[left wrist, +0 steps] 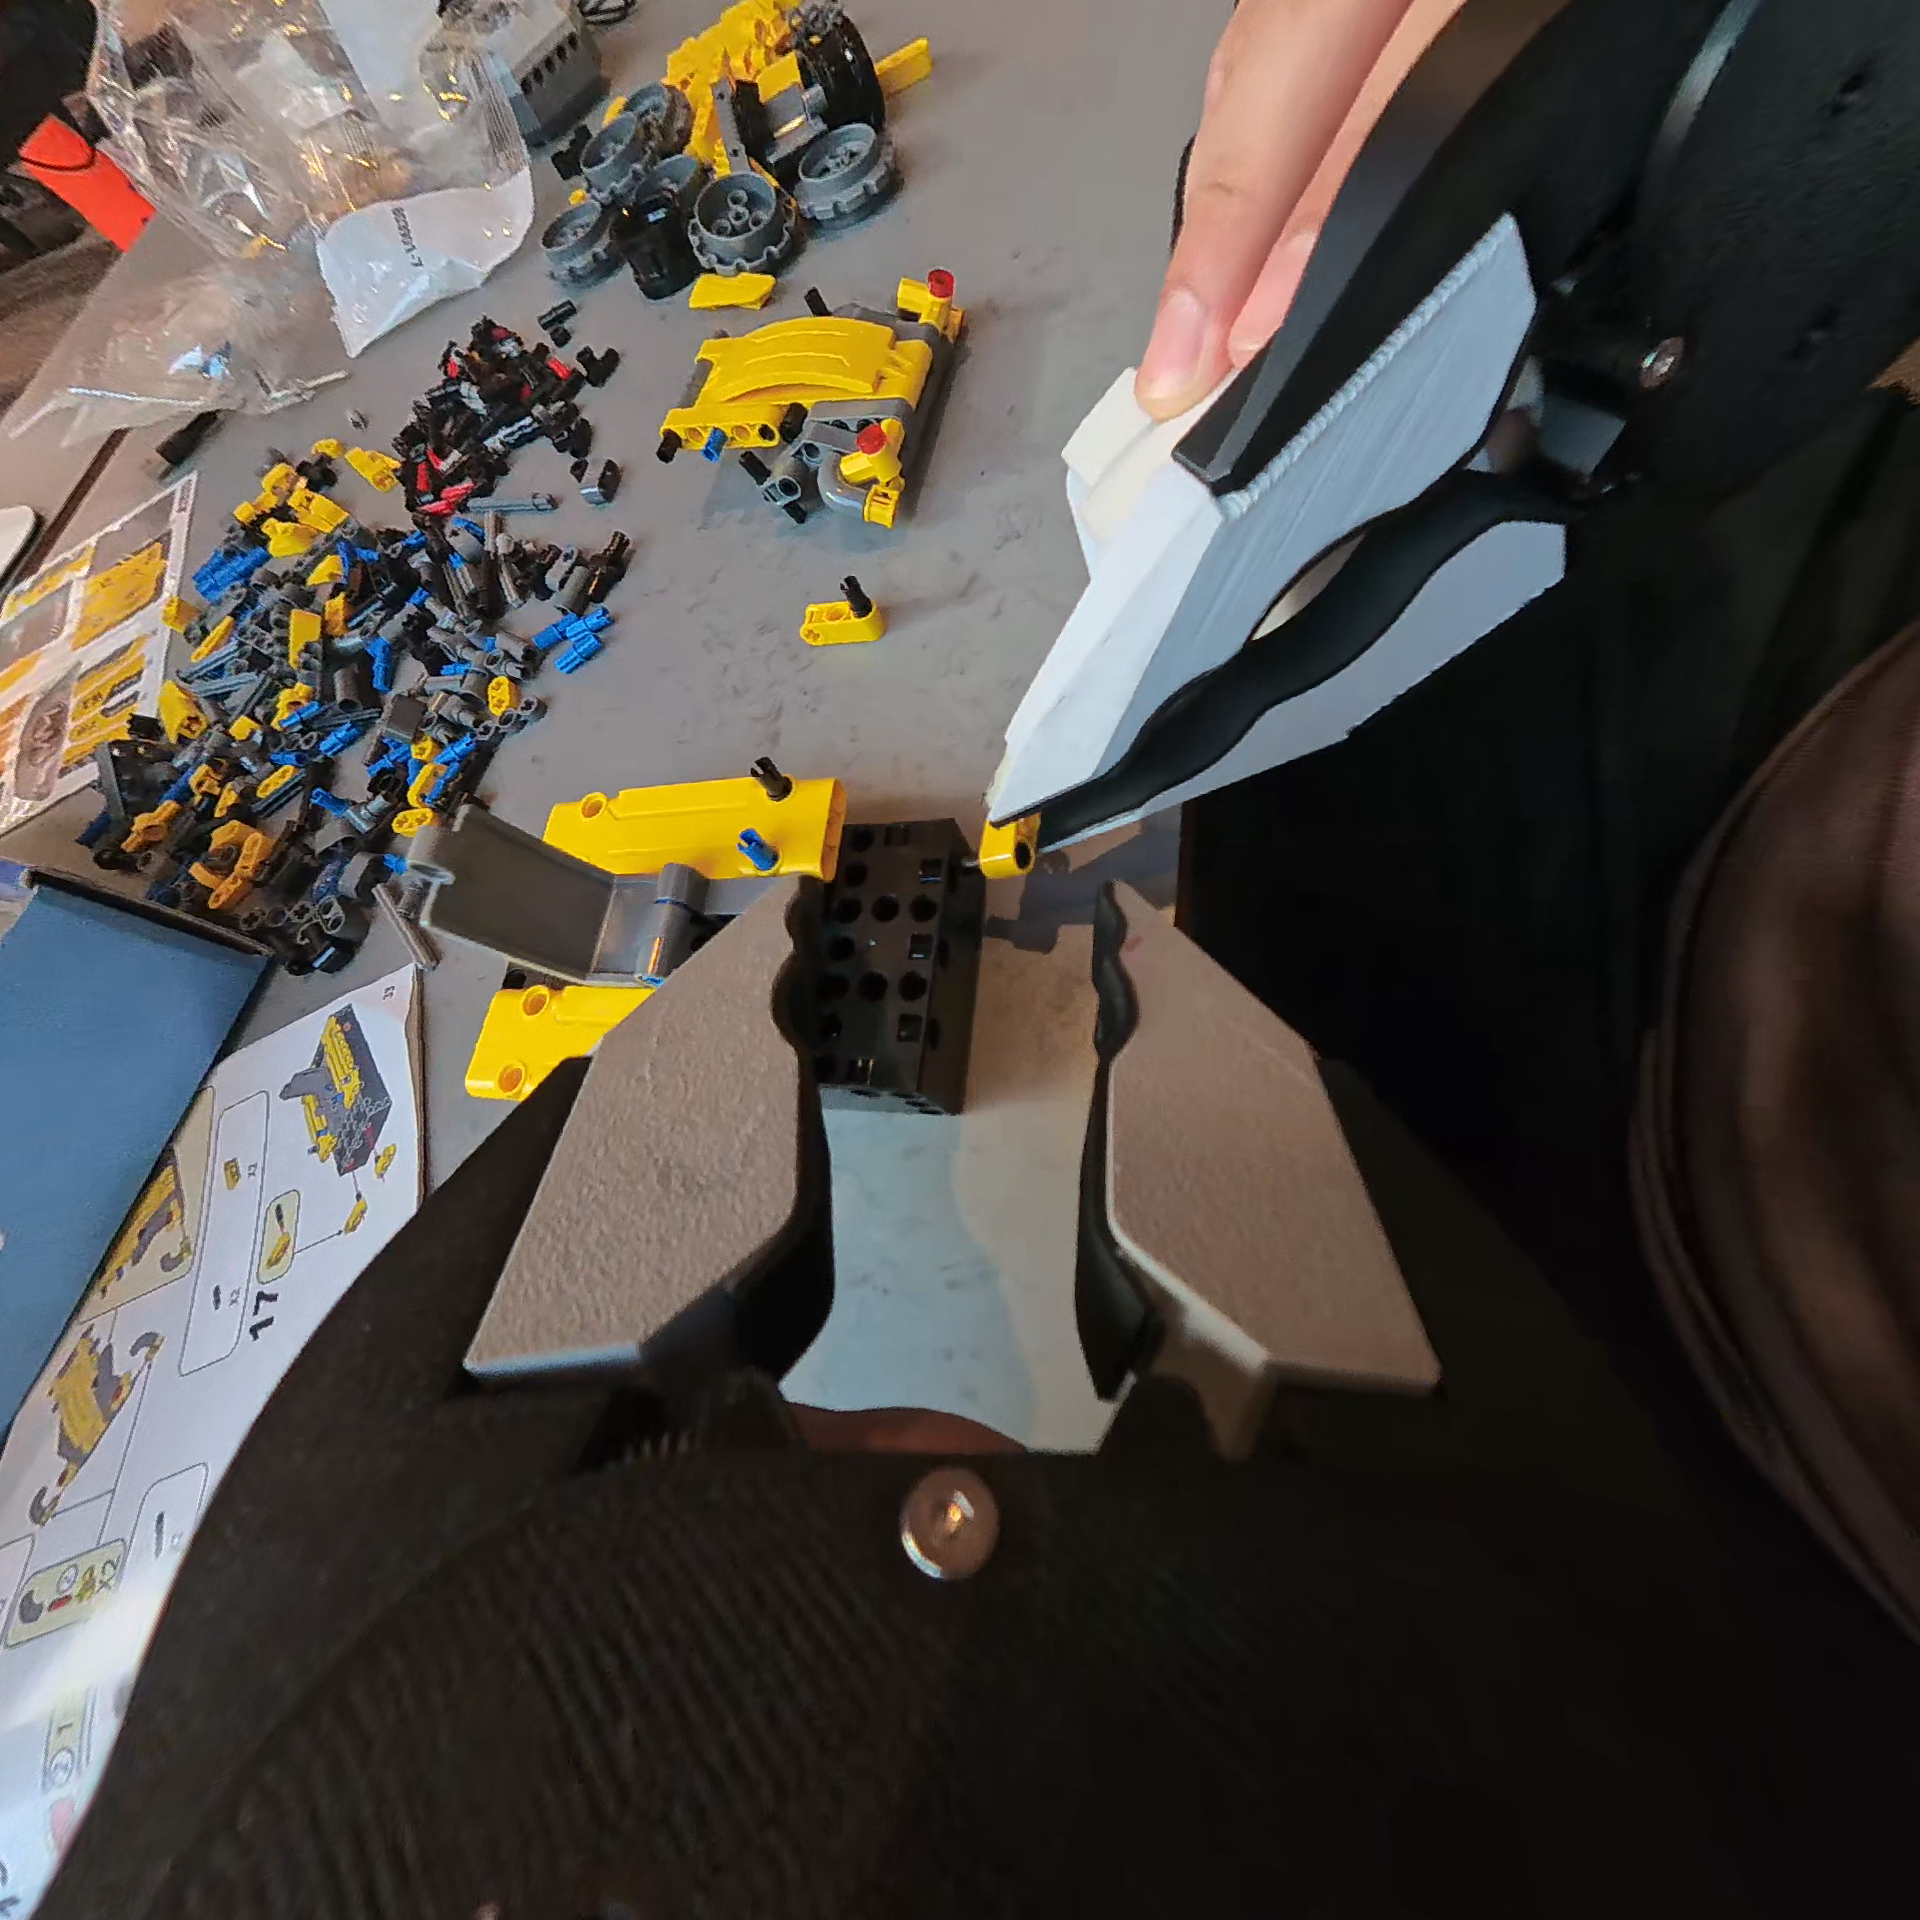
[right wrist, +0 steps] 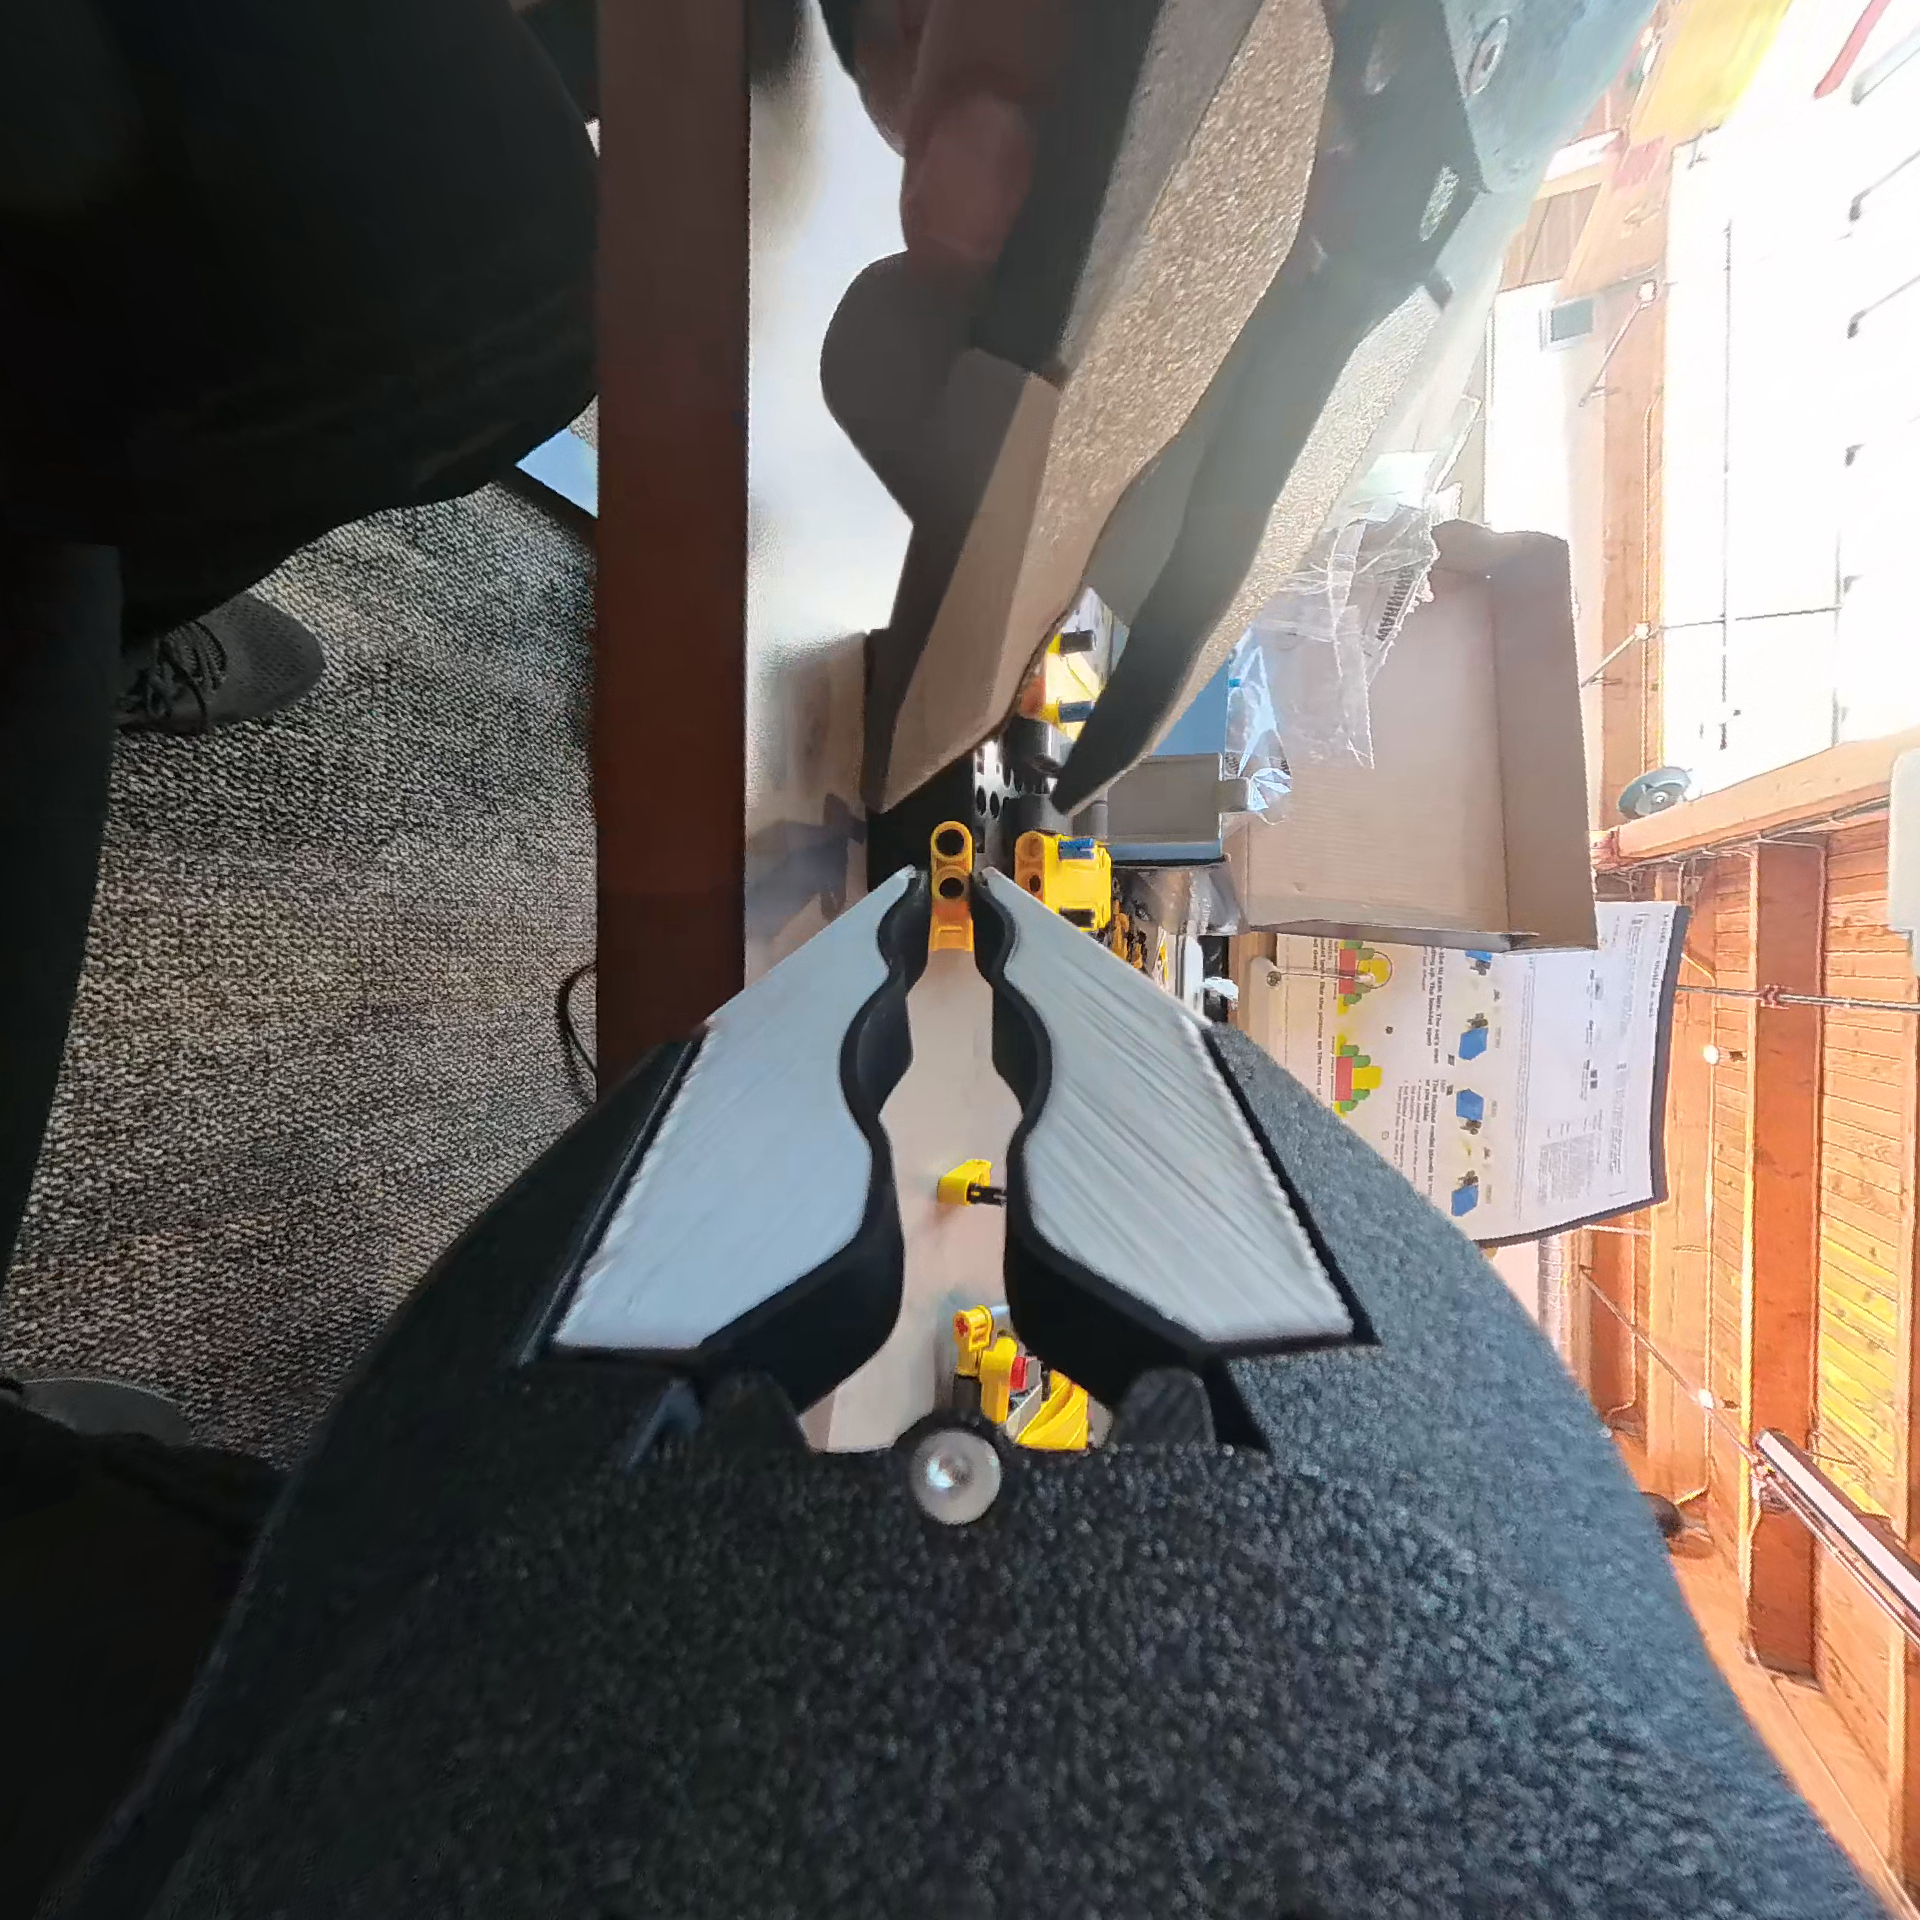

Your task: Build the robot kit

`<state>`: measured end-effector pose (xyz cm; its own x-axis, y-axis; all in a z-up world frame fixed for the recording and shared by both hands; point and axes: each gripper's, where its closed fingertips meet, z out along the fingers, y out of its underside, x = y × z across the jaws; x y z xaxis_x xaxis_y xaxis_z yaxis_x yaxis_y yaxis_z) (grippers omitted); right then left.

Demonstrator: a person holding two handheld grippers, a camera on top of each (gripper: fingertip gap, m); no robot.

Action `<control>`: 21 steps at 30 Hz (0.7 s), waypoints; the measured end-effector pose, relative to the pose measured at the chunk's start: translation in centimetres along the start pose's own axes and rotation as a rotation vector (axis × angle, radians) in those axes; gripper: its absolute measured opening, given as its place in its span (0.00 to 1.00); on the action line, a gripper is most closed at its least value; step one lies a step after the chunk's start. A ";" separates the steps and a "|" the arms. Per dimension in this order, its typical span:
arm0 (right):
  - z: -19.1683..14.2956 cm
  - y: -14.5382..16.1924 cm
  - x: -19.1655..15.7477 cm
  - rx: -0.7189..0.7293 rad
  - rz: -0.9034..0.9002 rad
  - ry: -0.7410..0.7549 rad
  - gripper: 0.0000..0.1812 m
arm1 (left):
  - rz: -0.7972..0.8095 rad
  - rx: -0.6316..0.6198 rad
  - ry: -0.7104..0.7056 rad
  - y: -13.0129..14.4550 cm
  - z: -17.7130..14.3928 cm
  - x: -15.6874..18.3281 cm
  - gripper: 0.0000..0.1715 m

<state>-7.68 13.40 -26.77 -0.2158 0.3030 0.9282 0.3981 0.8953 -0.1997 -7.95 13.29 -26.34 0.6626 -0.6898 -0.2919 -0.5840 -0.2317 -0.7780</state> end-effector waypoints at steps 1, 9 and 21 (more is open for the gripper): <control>0.0 0.0 0.0 0.000 -0.004 0.004 0.02 | -0.014 0.010 -0.007 -0.1 -0.2 -0.1 0.28; -0.6 -0.1 0.6 0.006 -0.004 0.033 0.02 | -0.209 0.037 -0.035 -0.4 -1.4 0.9 0.12; -1.6 -0.7 1.0 0.055 0.004 0.030 0.02 | 0.397 0.033 -0.259 -1.5 -0.4 1.9 0.09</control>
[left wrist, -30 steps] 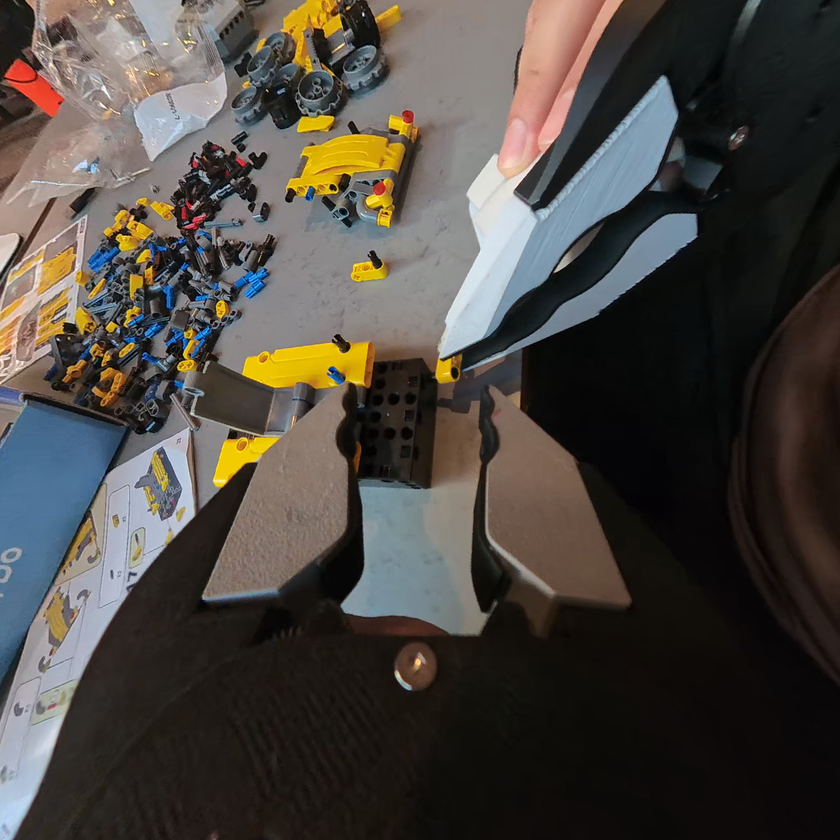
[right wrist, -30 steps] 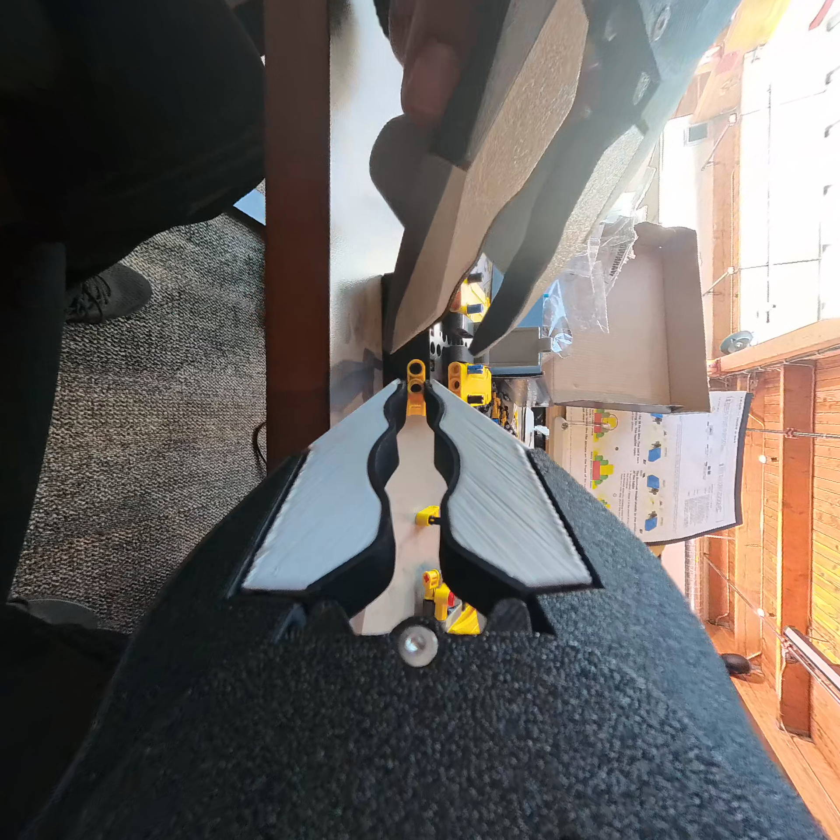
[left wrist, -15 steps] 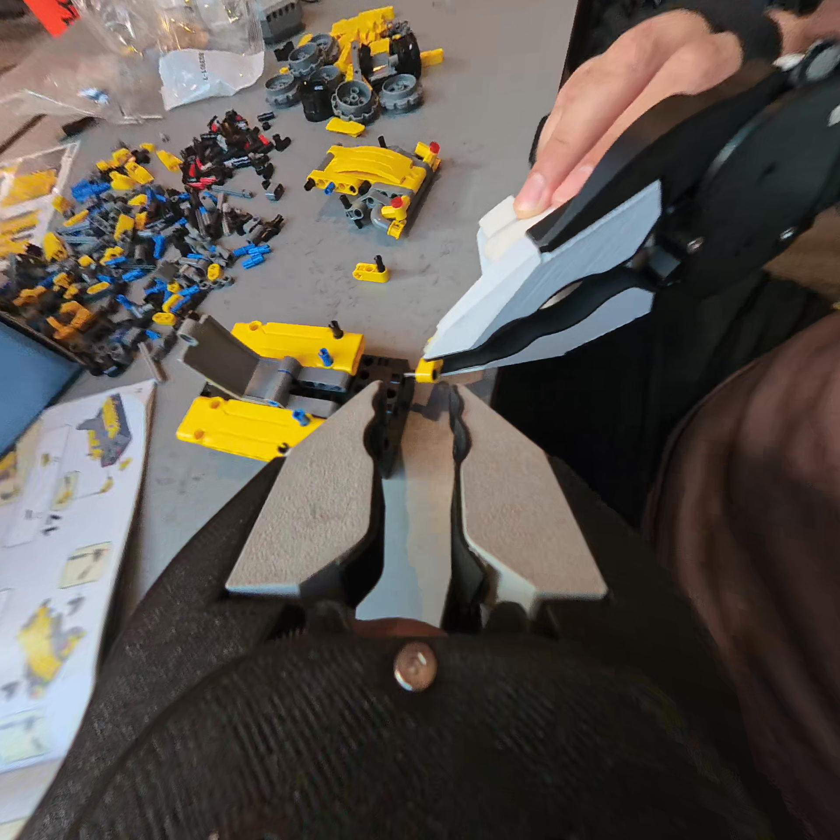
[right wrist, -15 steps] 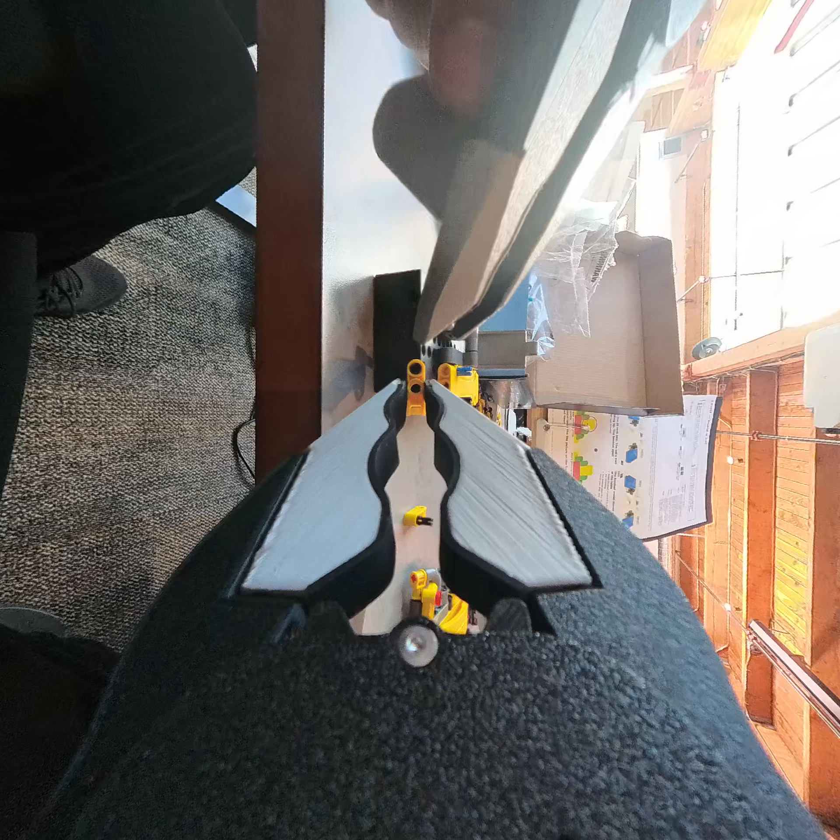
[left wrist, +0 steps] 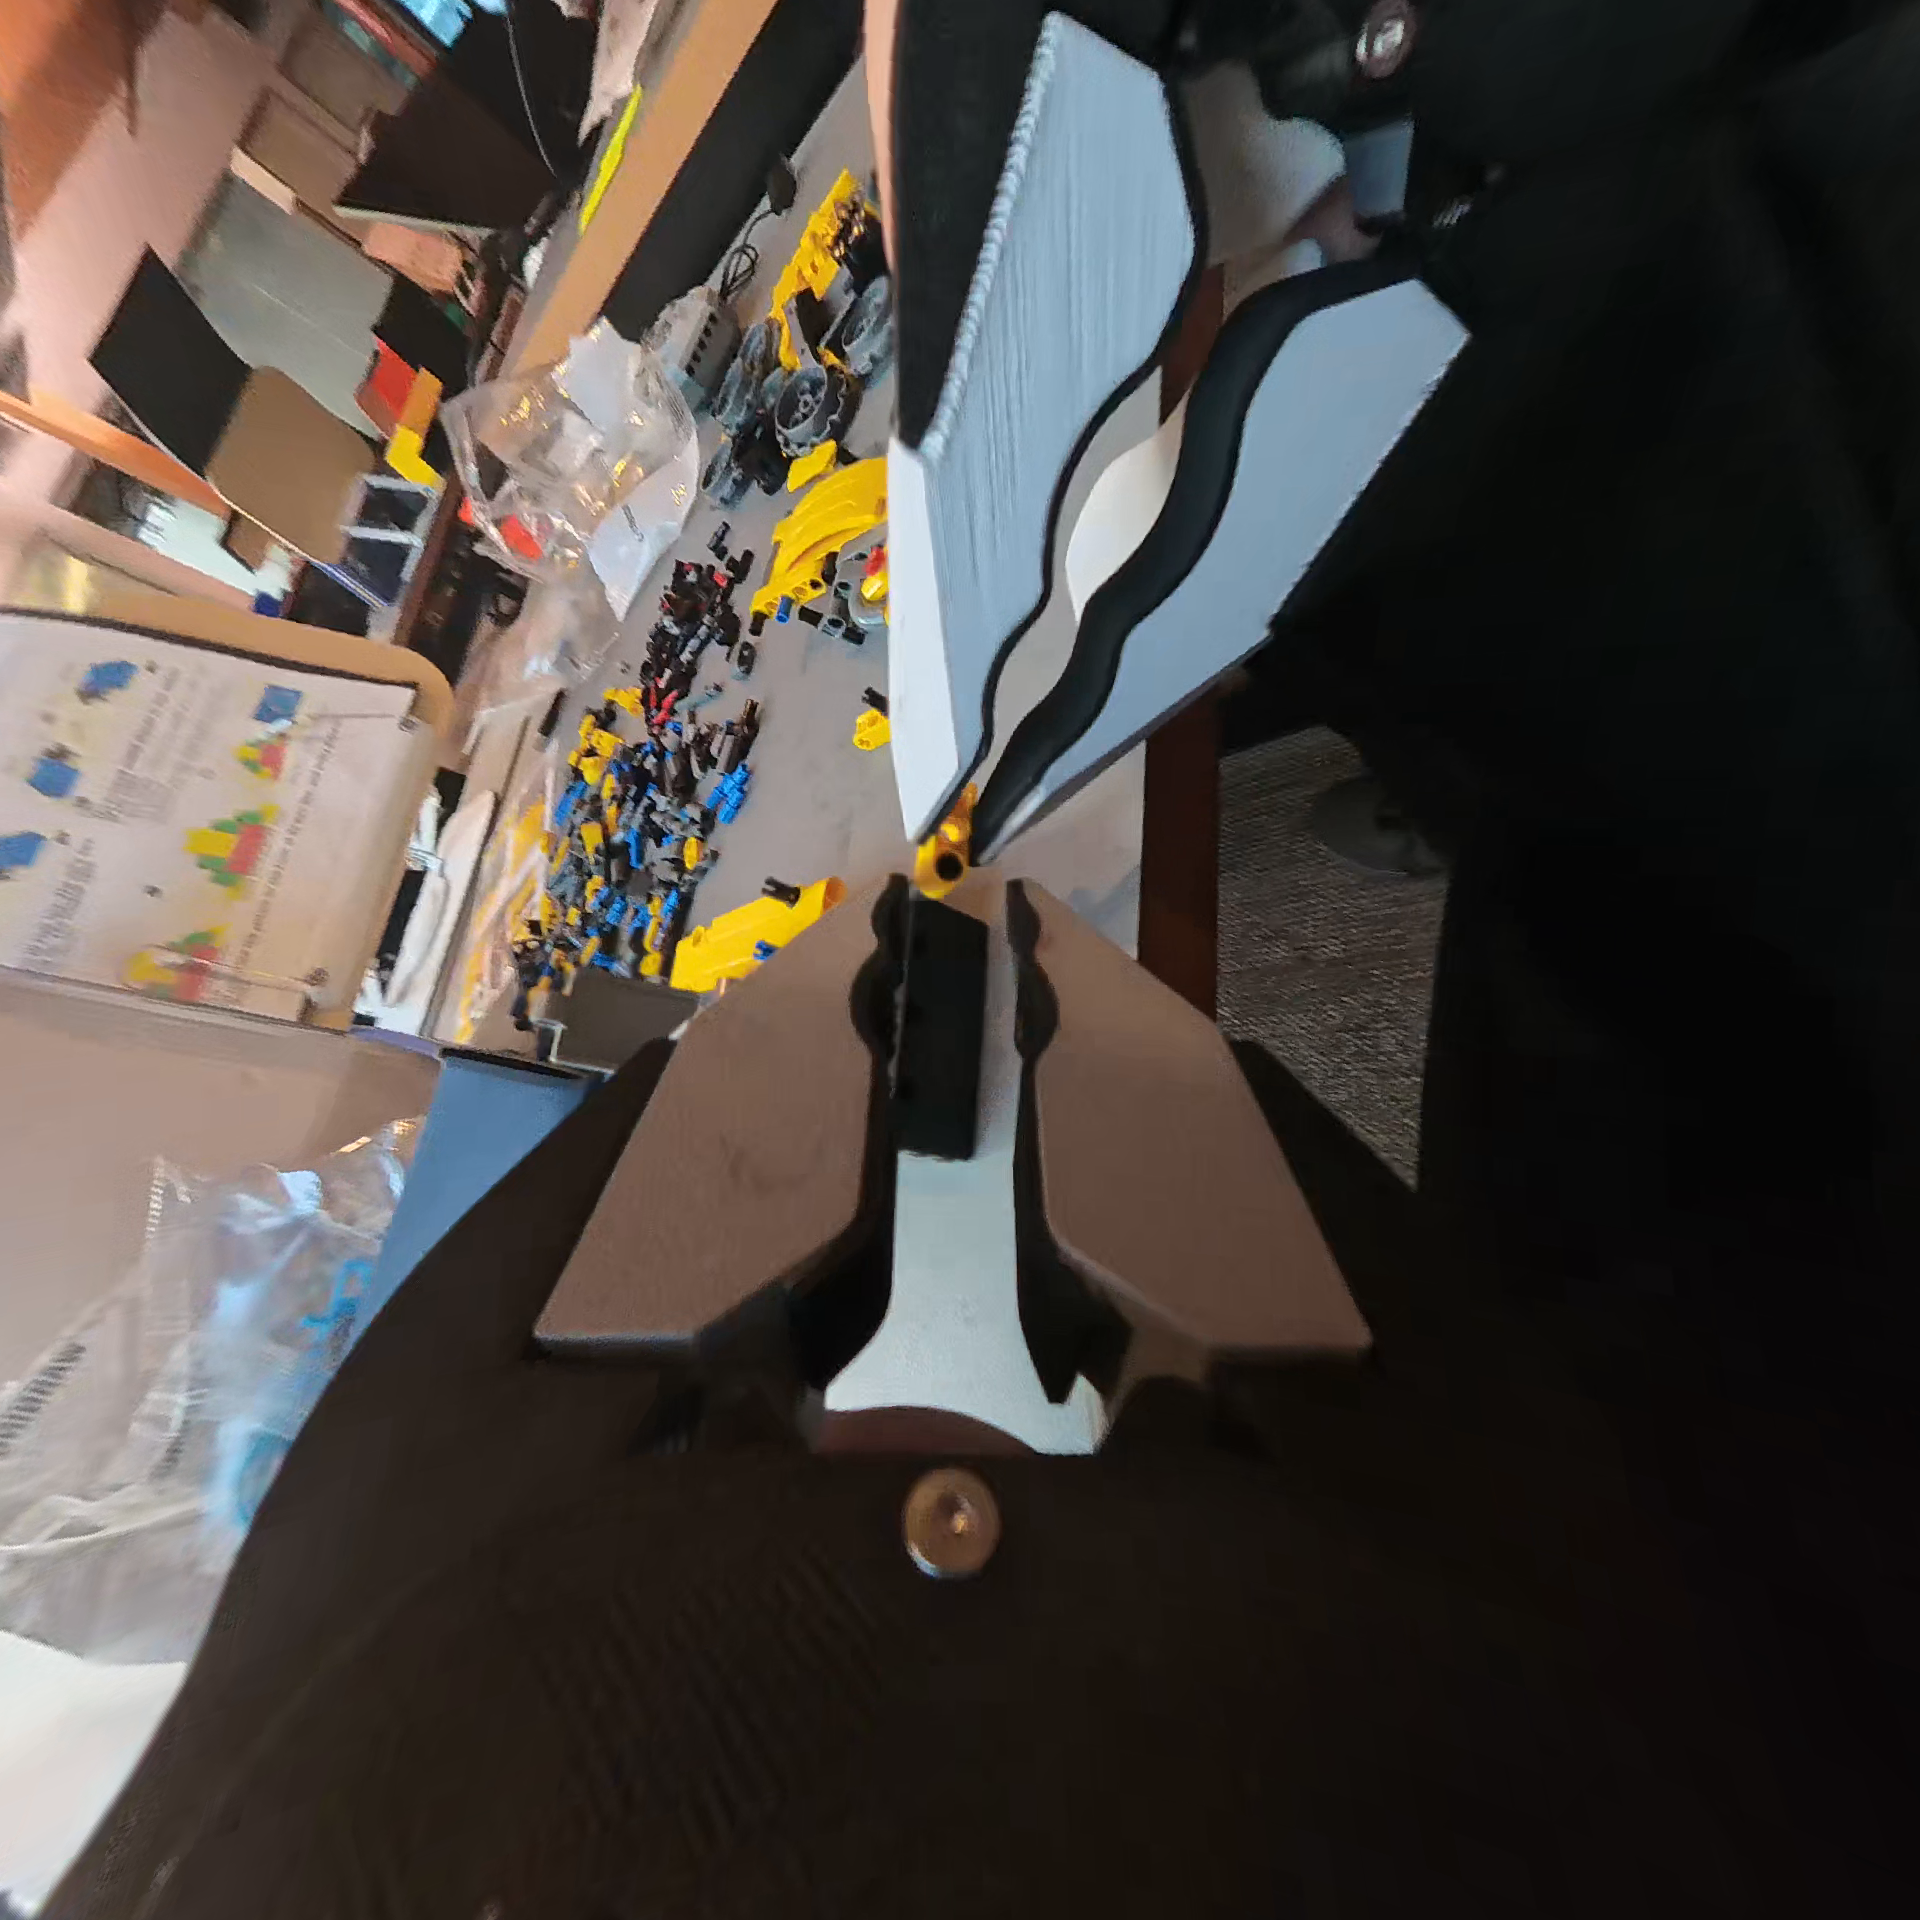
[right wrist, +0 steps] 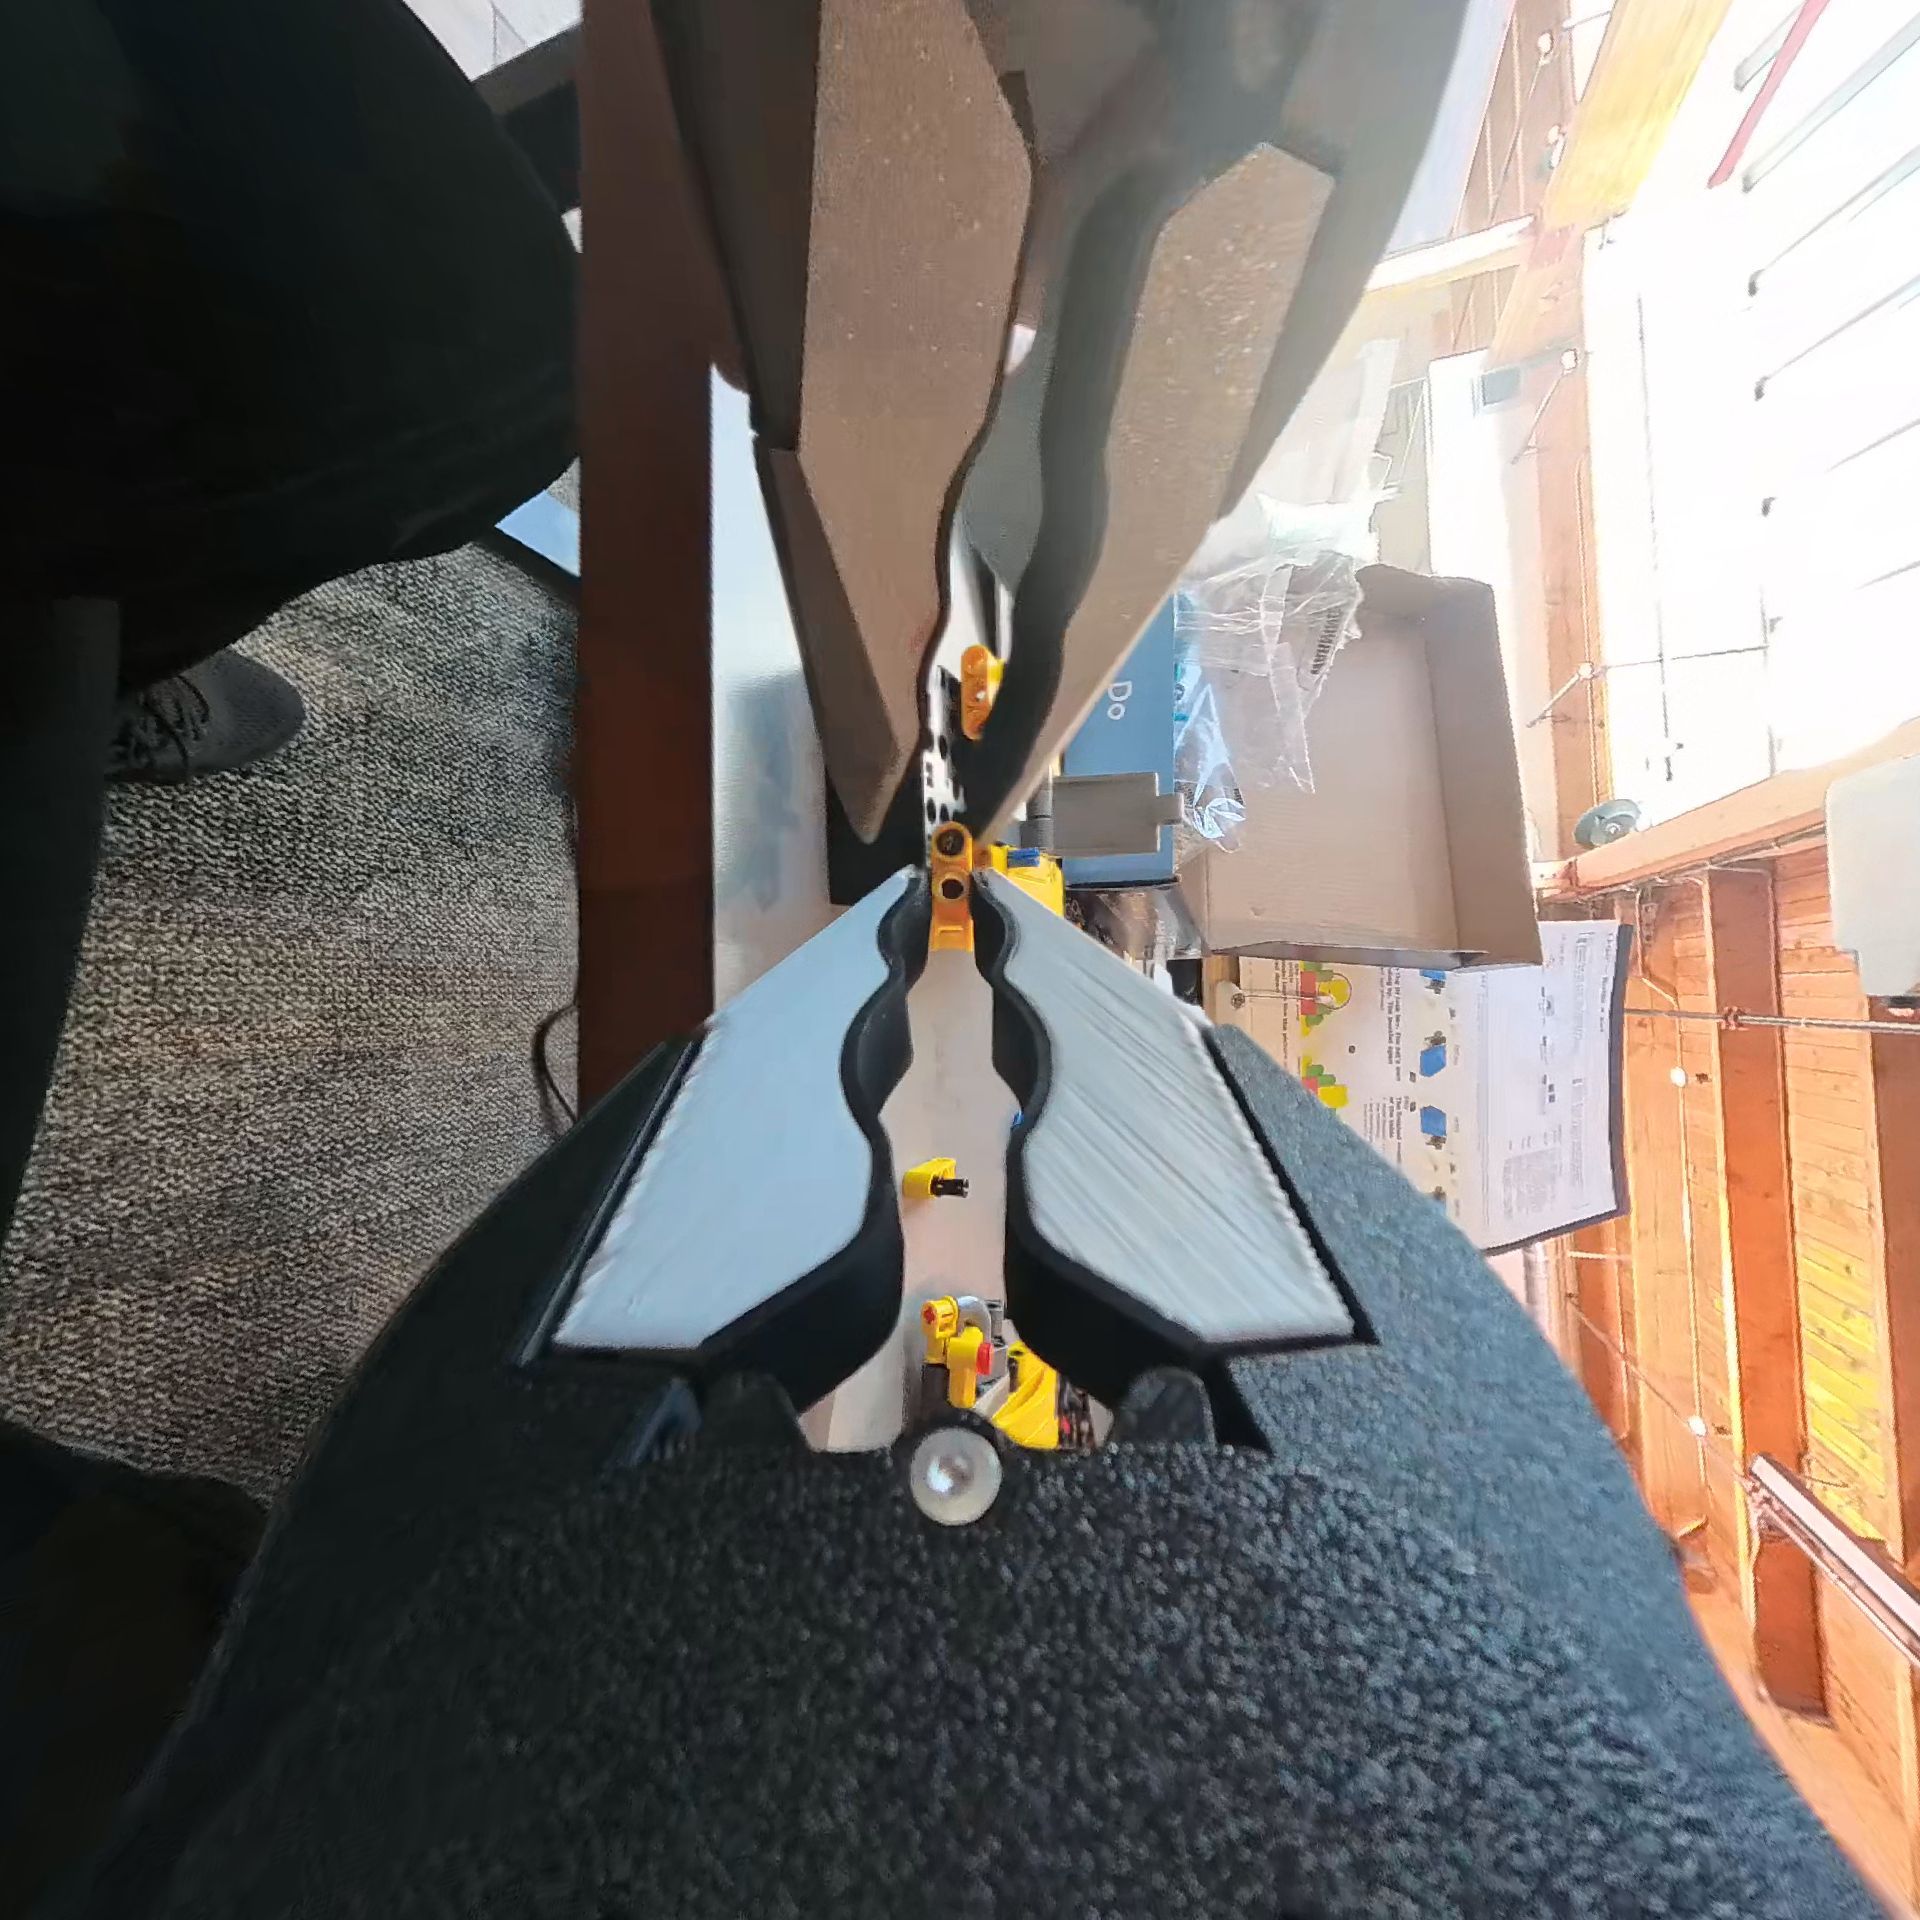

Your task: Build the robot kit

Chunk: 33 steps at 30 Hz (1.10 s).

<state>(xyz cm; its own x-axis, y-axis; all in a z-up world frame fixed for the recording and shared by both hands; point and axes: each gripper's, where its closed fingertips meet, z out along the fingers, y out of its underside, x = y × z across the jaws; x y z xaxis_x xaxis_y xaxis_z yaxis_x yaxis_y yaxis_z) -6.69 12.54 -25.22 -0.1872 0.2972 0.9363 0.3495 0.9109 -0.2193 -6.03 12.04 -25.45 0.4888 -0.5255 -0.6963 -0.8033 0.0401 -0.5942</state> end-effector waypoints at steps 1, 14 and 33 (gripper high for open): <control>-0.1 -0.1 -0.1 0.005 -0.004 -0.003 0.02 | 0.026 0.013 -0.016 -0.3 -0.1 0.0 0.08; -0.8 -0.8 0.4 0.208 0.642 -0.292 0.06 | 0.313 0.051 -0.166 -0.7 -0.6 -0.8 0.03; -1.2 -0.5 1.3 0.348 1.084 -0.569 0.02 | 0.377 0.145 -0.248 -1.8 -1.6 -0.8 0.02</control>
